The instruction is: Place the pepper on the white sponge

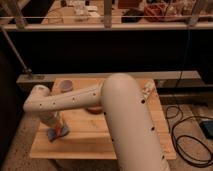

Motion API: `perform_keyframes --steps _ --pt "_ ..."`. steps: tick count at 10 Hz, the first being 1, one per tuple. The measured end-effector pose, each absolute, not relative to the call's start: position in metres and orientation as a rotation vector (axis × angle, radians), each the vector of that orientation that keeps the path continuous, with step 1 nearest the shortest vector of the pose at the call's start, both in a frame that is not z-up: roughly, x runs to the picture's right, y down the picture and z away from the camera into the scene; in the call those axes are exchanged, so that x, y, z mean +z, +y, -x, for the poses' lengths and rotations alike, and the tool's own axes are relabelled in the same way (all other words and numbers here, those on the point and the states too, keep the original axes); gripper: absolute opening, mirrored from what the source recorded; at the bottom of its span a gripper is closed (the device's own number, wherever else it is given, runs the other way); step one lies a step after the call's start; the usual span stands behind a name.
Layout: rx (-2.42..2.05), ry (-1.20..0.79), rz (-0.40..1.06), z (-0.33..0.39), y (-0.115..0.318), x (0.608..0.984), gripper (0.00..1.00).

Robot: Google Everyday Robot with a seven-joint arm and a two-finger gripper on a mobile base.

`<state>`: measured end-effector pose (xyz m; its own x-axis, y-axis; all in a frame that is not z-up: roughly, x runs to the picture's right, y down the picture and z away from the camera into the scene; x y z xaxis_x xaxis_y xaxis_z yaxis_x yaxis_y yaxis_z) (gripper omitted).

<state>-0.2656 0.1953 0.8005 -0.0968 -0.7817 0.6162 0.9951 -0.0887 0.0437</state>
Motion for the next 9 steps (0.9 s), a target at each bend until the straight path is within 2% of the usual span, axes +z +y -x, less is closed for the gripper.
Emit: perform_keyframes --steps 9 --pt "-1.630 -0.547 0.513 0.2634 0.1973 0.8013 0.23"
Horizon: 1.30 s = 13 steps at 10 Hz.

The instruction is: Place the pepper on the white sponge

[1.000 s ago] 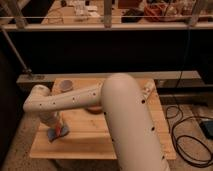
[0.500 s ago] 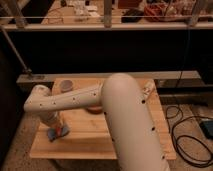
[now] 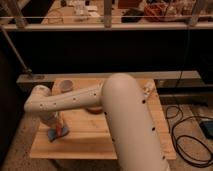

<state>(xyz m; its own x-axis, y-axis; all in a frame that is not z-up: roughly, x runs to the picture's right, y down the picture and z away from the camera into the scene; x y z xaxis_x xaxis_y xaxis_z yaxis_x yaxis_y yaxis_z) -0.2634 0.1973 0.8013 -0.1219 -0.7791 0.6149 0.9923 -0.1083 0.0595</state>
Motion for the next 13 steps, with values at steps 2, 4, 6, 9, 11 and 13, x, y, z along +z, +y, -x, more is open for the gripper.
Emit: perform_keyframes --steps 2,4,6,9,11,13 --pt "-1.637 -0.549 0.511 0.2634 0.1972 0.8016 0.23" --pt "-1.645 -0.551 0.509 0.2636 0.1975 0.8024 0.23" --pt "-1.649 -0.551 0.508 0.2635 0.1976 0.8025 0.23" --pt "-1.658 -0.553 0.504 0.2630 0.1976 0.8030 0.23" --pt "-1.665 -0.555 0.501 0.2623 0.1977 0.8033 0.23" --pt "-1.672 -0.556 0.498 0.2617 0.1974 0.8032 0.23"
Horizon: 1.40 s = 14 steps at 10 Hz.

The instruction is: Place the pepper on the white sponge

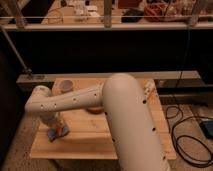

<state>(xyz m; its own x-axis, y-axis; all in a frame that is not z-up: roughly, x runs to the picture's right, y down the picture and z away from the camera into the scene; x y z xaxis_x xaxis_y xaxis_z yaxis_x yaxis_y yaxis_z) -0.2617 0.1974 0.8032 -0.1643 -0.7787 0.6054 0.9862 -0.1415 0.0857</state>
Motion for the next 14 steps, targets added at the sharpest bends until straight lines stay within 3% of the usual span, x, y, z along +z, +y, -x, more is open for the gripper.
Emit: perform_keyframes --steps 1,3,14 --pt "-1.673 -0.556 0.498 0.2616 0.1977 0.8032 0.22" --pt "-1.681 -0.557 0.495 0.2631 0.1970 0.8031 0.11" --pt "-1.715 -0.562 0.488 0.2616 0.1974 0.8044 0.10"
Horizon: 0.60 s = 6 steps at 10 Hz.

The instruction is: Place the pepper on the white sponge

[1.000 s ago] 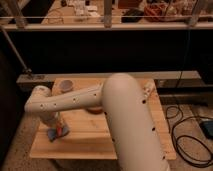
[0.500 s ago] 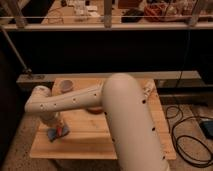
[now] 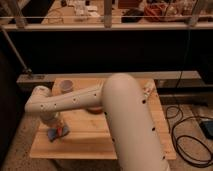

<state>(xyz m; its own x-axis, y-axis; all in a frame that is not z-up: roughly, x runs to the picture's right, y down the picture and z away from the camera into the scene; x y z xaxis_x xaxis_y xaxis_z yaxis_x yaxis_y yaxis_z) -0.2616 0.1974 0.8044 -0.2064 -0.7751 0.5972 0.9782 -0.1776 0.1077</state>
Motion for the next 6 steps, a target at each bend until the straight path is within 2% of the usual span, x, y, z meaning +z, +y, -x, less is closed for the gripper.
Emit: perform_keyframes --steps 6 --pt "-1.737 -0.567 0.479 0.2620 0.1965 0.8031 0.10"
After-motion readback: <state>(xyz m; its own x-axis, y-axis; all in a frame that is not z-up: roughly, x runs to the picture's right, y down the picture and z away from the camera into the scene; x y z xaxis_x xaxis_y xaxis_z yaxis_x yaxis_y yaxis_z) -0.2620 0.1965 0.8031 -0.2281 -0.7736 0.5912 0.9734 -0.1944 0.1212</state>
